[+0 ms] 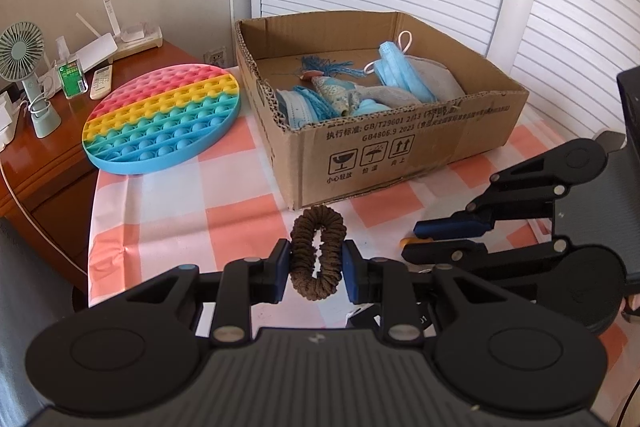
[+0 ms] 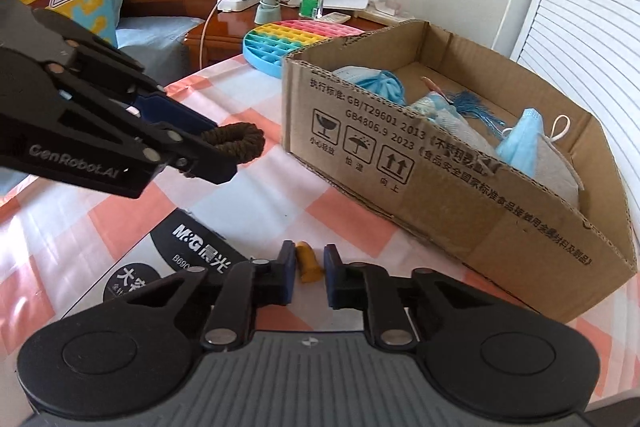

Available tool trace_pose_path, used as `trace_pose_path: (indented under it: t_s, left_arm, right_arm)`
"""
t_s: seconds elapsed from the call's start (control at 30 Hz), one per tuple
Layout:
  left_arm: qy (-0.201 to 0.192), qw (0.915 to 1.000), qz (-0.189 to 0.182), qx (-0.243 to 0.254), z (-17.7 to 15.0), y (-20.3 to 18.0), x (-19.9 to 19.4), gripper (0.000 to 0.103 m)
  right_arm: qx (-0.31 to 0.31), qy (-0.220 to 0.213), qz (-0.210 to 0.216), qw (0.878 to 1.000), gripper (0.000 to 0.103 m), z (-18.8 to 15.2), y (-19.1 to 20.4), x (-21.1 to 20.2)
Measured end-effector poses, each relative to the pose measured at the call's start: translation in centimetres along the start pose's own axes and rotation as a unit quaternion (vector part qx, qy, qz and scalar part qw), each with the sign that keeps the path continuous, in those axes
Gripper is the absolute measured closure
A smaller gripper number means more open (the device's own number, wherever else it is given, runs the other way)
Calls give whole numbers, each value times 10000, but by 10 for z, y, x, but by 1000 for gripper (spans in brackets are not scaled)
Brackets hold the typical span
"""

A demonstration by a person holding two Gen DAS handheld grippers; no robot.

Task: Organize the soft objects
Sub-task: 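Carry the scrunchie and earplug into the box and open both tools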

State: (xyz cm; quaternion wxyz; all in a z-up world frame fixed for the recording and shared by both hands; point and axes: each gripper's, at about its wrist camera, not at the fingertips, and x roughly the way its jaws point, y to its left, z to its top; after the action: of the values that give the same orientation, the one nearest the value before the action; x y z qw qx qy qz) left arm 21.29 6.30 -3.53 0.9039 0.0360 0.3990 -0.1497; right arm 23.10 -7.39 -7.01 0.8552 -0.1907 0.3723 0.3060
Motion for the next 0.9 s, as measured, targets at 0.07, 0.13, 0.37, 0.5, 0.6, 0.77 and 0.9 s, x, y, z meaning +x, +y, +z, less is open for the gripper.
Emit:
trace_pose_path:
  t_s: [0.07, 0.13, 0.37, 0.5, 0.6, 0.77, 0.9]
  left_arm:
    - [4, 10000, -25, -9, 1, 0, -1, 77]
    - [1, 10000, -35, 1, 1, -1, -3, 77]
    - [-84, 9998, -81, 146, 12, -8, -24, 77]
    - [-223, 9993, -97, 284, 31, -14, -39, 77]
    - [-376, 9983, -24, 437, 53, -19, -42, 77]
    - [-487, 9977, 58, 475, 101, -23, -21, 77]
    - [-555, 9970, 310, 446, 137, -22, 15, 68]
  right_arm:
    - [-48, 4, -23, 10000, 88, 0, 2, -1]
    - [-40, 1, -40, 10000, 88, -1, 2, -3]
    - [23, -158, -177, 9997, 88, 4, 3, -28]
    - [21, -361, -195, 9992, 88, 14, 4, -56]
    - [33, -543, -247, 9982, 88, 24, 1, -77]
    - [132, -738, -447, 9962, 88, 42, -16, -102]
    - [317, -755, -604, 9948, 88, 57, -40, -107]
